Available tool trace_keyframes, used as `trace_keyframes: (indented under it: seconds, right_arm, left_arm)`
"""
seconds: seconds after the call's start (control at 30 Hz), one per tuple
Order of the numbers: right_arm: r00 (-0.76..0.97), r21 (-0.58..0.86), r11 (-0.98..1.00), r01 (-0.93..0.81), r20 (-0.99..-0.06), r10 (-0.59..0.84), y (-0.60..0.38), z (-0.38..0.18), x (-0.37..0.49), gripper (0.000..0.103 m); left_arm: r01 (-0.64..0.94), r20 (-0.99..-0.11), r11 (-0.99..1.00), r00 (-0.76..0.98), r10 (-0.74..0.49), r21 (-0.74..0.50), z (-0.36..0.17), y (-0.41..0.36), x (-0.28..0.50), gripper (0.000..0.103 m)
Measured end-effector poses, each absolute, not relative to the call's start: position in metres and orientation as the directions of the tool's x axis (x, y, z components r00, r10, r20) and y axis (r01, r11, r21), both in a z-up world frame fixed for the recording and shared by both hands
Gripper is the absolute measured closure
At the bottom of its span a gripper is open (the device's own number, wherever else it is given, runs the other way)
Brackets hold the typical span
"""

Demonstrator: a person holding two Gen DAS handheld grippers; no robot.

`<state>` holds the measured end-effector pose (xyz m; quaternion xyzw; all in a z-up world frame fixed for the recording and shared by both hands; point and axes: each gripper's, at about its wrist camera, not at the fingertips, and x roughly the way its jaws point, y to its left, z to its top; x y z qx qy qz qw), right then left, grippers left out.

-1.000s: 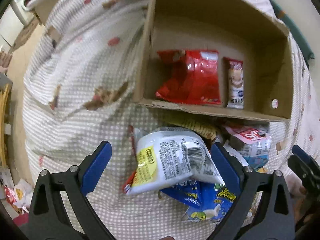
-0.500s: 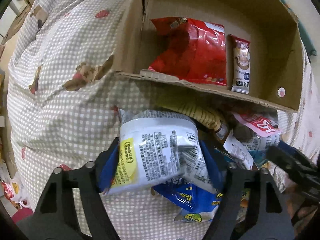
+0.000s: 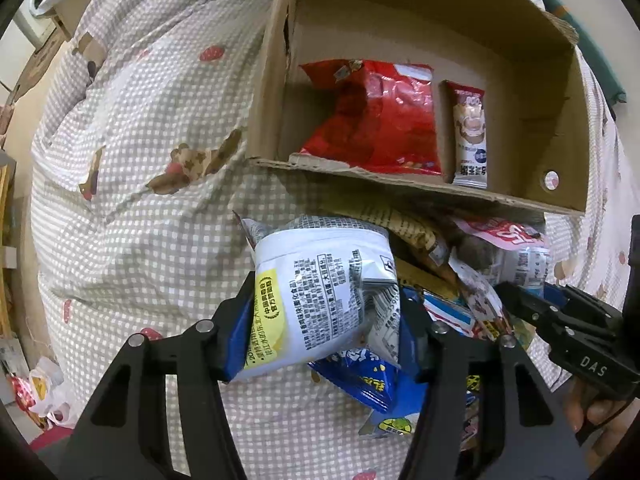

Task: Organize snacks
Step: 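Grasp the white chip bag with the left tool while the right tool grasps a white-blue bag, then lift both held bags and carry them over the box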

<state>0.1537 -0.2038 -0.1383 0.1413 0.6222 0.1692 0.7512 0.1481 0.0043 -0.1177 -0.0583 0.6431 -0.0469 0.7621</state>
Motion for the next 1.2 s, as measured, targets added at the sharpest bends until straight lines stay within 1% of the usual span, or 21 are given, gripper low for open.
trace_keyframes:
  seconds: [0.2, 0.27, 0.4, 0.47, 0.6, 0.7, 0.83, 0.9, 1.03, 1.13, 1.2]
  right_arm:
    - [0.187, 0.423, 0.901, -0.101, -0.881, 0.435, -0.211, -0.127, 0.146, 0.07]
    - [0.2, 0.432, 0.896, -0.098, -0.874, 0.443, -0.22, -0.121, 0.14, 0.075]
    - [0.239, 0.438, 0.895, -0.088, -0.863, 0.446, -0.24, -0.108, 0.127, 0.077]
    - [0.262, 0.421, 0.903, -0.089, -0.865, 0.429, -0.252, -0.1, 0.118, 0.08]
    - [0.317, 0.367, 0.924, -0.105, -0.869, 0.381, -0.266, -0.079, 0.099, 0.082]
    - [0.383, 0.256, 0.959, -0.125, -0.879, 0.285, -0.265, -0.06, 0.085, 0.083]
    - [0.468, 0.145, 0.98, -0.139, -0.862, 0.194, -0.267, -0.036, 0.07, 0.084]
    - [0.539, 0.045, 0.989, -0.14, -0.835, 0.114, -0.264, -0.02, 0.064, 0.084]
    - [0.637, -0.084, 0.985, -0.15, -0.77, 0.031, -0.253, 0.004, 0.062, 0.085]
    - [0.67, -0.14, 0.975, -0.174, -0.742, 0.013, -0.237, 0.015, 0.071, 0.085]
    - [0.699, -0.205, 0.959, -0.195, -0.715, -0.011, -0.224, 0.021, 0.08, 0.085]
  left_arm:
    - [0.028, -0.969, 0.99, 0.207, -0.138, -0.135, -0.097, 0.001, 0.137, 0.048]
    - [0.029, -0.965, 0.991, 0.229, -0.13, -0.127, -0.092, 0.006, 0.134, 0.048]
    - [0.024, -0.953, 0.991, 0.273, -0.135, -0.134, -0.074, 0.015, 0.132, 0.048]
    - [0.022, -0.945, 0.99, 0.297, -0.138, -0.138, -0.066, 0.019, 0.125, 0.049]
    - [0.021, -0.93, 0.99, 0.34, -0.14, -0.141, -0.054, 0.017, 0.117, 0.049]
    - [0.025, -0.917, 0.991, 0.376, -0.133, -0.133, -0.049, 0.011, 0.113, 0.049]
    - [0.044, -0.895, 0.994, 0.431, -0.111, -0.102, -0.037, 0.006, 0.109, 0.049]
    - [0.049, -0.89, 0.994, 0.443, -0.106, -0.094, -0.035, 0.006, 0.108, 0.049]
    - [0.042, -0.89, 0.994, 0.444, -0.108, -0.1, -0.037, 0.007, 0.11, 0.049]
    - [0.039, -0.881, 0.994, 0.461, -0.109, -0.103, -0.034, 0.005, 0.111, 0.049]
    - [0.04, -0.868, 0.995, 0.485, -0.103, -0.095, -0.028, 0.003, 0.112, 0.049]
